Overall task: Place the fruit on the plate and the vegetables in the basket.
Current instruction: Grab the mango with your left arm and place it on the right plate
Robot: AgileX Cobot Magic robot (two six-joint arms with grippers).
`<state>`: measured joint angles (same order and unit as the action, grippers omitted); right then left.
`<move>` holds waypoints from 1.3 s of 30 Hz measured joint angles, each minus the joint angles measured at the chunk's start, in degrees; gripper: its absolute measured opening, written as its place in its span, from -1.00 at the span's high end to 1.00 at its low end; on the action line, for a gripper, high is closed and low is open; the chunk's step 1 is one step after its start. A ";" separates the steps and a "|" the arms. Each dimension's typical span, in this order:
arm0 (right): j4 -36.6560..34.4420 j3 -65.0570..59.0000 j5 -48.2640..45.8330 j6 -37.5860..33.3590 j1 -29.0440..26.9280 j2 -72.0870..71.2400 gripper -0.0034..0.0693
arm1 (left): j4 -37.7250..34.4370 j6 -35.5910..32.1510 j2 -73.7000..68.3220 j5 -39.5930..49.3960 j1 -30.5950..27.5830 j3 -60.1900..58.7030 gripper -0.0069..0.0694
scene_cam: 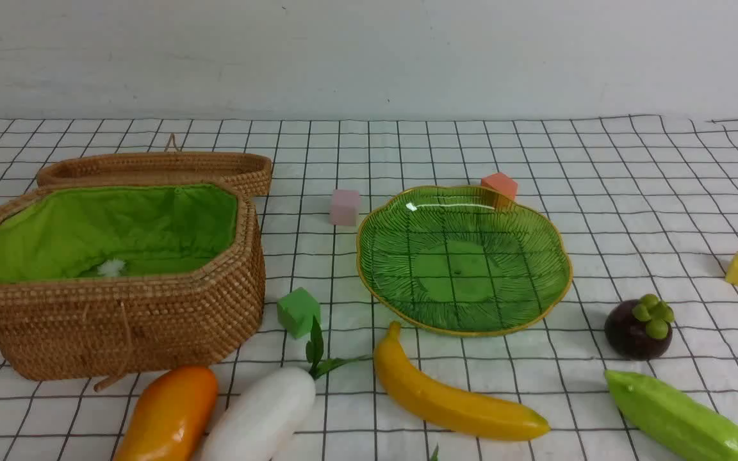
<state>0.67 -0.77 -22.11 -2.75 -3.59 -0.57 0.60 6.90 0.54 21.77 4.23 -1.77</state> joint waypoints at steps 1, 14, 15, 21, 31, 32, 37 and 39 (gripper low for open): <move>0.00 0.00 0.00 0.00 0.00 0.00 0.24 | 0.00 0.00 0.00 0.00 0.00 0.00 0.19; 0.00 0.00 0.00 0.00 0.00 0.00 0.24 | 0.00 0.00 0.00 0.00 0.00 0.00 0.19; 0.00 0.00 0.00 0.00 0.00 0.00 0.24 | 0.00 0.00 0.00 0.00 0.00 0.00 0.19; 0.00 0.00 0.00 0.00 0.00 0.00 0.24 | 0.07 0.00 0.00 0.00 0.00 0.00 0.19; 0.00 0.00 0.00 0.00 0.00 0.00 0.24 | -10.95 10.91 0.00 -20.71 0.00 0.00 0.19; 0.00 0.00 0.00 0.00 0.00 0.00 0.24 | -12.18 11.60 0.00 -23.58 0.00 0.00 0.19; 0.00 0.00 0.00 0.00 -0.05 0.00 0.24 | -16.13 14.01 0.00 -38.81 0.00 0.69 0.19; 0.00 0.00 0.00 0.00 -0.05 0.00 0.24 | -17.17 15.10 0.00 -38.69 0.00 3.54 0.19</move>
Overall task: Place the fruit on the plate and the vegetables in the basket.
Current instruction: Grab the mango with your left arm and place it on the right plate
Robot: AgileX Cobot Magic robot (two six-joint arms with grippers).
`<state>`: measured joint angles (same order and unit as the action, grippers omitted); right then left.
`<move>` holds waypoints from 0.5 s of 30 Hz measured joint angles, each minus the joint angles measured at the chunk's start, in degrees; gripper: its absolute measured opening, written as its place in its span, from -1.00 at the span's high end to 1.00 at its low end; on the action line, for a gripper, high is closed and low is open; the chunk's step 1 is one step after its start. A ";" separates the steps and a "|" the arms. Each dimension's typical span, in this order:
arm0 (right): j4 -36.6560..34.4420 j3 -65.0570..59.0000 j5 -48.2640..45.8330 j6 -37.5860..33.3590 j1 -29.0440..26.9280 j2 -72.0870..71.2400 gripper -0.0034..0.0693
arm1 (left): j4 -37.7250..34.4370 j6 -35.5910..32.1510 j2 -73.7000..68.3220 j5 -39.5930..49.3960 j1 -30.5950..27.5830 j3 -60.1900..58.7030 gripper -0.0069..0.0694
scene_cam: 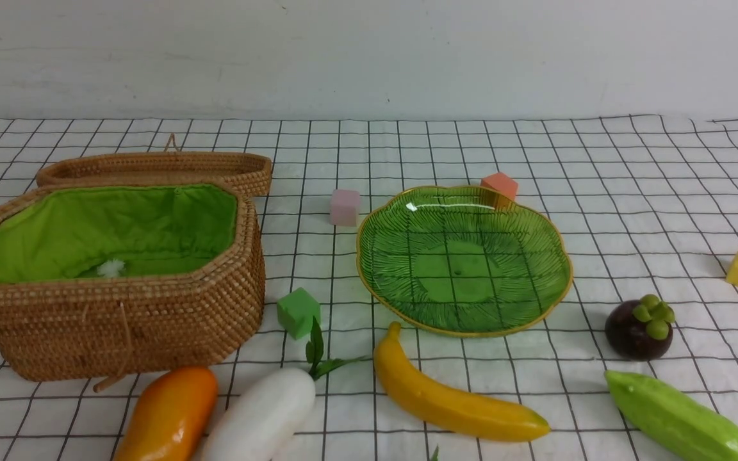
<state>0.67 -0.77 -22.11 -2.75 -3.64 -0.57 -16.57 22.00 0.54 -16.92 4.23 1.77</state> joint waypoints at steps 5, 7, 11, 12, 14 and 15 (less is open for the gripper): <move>0.00 0.00 0.05 0.00 0.00 0.00 0.24 | -0.44 0.25 -4.32 7.85 0.00 17.19 0.19; 0.00 0.00 0.05 0.00 0.00 0.00 0.24 | -0.44 0.25 -9.98 13.55 0.00 26.40 0.19; 0.00 0.00 0.05 0.00 0.00 0.00 0.24 | 1.01 0.25 -18.57 27.62 0.00 37.24 0.19; 0.00 0.00 0.05 0.00 0.00 0.00 0.24 | 2.37 0.25 -24.13 37.80 0.00 40.95 0.19; 0.00 0.00 0.05 0.00 0.00 0.00 0.24 | 3.89 0.25 -27.77 44.07 0.00 42.49 0.19; 0.00 0.00 0.05 0.00 0.00 0.00 0.24 | 5.49 0.25 -30.61 47.77 0.00 43.07 0.19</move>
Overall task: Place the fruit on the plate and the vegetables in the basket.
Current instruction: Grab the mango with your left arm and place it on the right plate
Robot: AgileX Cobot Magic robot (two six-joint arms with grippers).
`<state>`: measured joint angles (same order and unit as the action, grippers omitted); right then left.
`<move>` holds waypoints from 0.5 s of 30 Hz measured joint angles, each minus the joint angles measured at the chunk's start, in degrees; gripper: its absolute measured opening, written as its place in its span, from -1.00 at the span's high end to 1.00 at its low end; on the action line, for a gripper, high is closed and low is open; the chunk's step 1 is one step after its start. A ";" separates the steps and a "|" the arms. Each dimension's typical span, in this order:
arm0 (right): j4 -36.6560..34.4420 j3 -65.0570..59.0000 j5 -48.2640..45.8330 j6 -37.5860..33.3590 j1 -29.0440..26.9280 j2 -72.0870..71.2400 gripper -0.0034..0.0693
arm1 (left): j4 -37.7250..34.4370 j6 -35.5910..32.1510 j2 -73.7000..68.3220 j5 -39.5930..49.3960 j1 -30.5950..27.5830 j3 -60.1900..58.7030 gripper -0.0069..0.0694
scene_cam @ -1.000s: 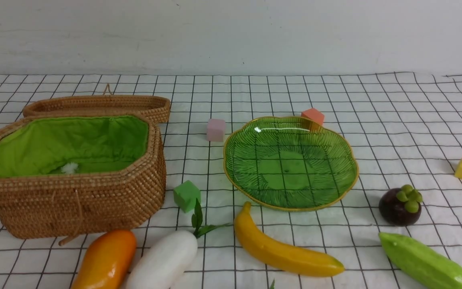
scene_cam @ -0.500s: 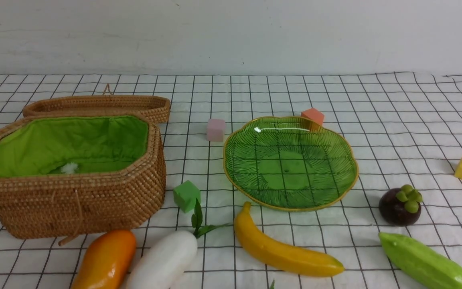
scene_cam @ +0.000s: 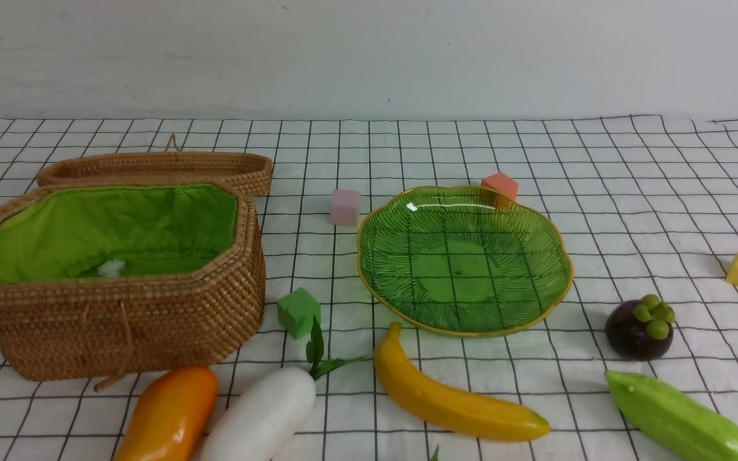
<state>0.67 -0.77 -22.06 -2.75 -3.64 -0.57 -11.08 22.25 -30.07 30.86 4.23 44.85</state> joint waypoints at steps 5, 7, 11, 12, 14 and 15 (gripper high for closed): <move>0.00 0.00 0.00 0.00 0.00 0.00 0.24 | 5.54 0.00 -8.00 8.94 0.00 0.22 0.19; 0.00 0.00 0.00 0.00 0.00 0.00 0.24 | 6.13 0.00 -12.34 12.81 0.00 0.22 0.19; 0.00 0.00 0.00 0.00 0.00 0.00 0.24 | 6.40 -2.31 -19.62 18.05 0.51 0.28 0.18; 0.00 0.00 0.00 0.00 0.00 0.00 0.24 | 6.57 -3.04 -20.69 18.65 1.04 0.28 0.17; 0.00 0.00 0.00 0.00 0.00 0.00 0.24 | 7.30 -5.24 -24.38 19.76 4.25 0.28 0.11; 0.00 0.00 0.00 0.00 0.00 0.00 0.24 | 7.80 -6.12 -26.26 19.82 6.92 0.28 0.05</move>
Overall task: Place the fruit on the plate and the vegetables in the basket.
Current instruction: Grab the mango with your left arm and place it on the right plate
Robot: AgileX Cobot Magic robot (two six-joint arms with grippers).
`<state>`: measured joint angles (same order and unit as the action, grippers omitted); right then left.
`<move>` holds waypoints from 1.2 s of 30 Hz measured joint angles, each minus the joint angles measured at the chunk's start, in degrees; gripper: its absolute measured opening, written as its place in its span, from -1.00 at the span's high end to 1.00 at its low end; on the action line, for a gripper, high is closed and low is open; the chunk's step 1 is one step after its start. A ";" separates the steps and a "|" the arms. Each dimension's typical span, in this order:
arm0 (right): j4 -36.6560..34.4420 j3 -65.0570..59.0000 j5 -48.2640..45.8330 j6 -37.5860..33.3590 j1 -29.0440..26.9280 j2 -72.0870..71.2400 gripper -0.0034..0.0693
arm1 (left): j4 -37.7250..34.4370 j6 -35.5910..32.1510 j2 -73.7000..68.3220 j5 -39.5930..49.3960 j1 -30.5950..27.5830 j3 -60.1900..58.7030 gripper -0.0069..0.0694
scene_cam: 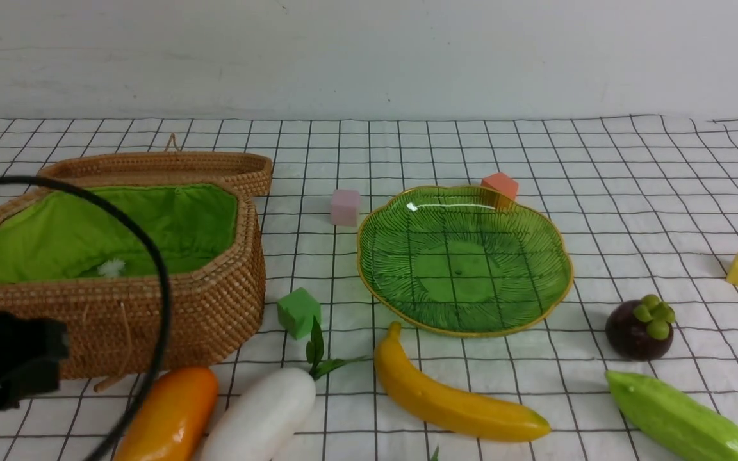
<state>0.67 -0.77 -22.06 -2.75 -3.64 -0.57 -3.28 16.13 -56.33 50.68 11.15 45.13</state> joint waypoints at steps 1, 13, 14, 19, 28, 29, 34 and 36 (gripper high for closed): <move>0.00 0.00 0.00 0.00 0.00 0.00 0.24 | 0.70 -0.21 -0.96 0.00 1.90 0.00 0.01; 0.00 0.00 0.00 0.00 0.00 0.00 0.24 | 14.69 7.81 -25.77 -4.89 12.26 4.40 -0.87; 0.00 0.00 0.00 0.00 0.00 0.00 0.24 | 14.83 7.78 -26.60 -5.17 12.26 4.54 -0.87; 0.00 0.00 0.00 0.00 0.00 0.00 0.24 | 16.61 7.96 -36.58 -8.20 12.26 7.49 -0.74; 0.00 0.00 0.00 0.00 0.00 0.00 0.24 | 17.03 7.90 -37.84 -7.40 12.26 8.57 -0.67; 0.00 0.00 0.00 0.00 0.00 0.00 0.24 | 16.57 7.90 -37.24 -5.92 12.26 8.57 -0.67; 0.00 0.00 0.00 0.00 0.00 0.00 0.24 | 15.39 7.27 -29.92 1.47 12.31 8.45 -0.67; 0.00 0.00 0.00 0.00 0.00 0.00 0.24 | 12.54 5.43 -25.50 4.80 12.31 9.26 -0.67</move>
<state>0.67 -0.77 -22.06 -2.75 -3.64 -0.57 9.25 21.56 -81.84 55.47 23.45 54.38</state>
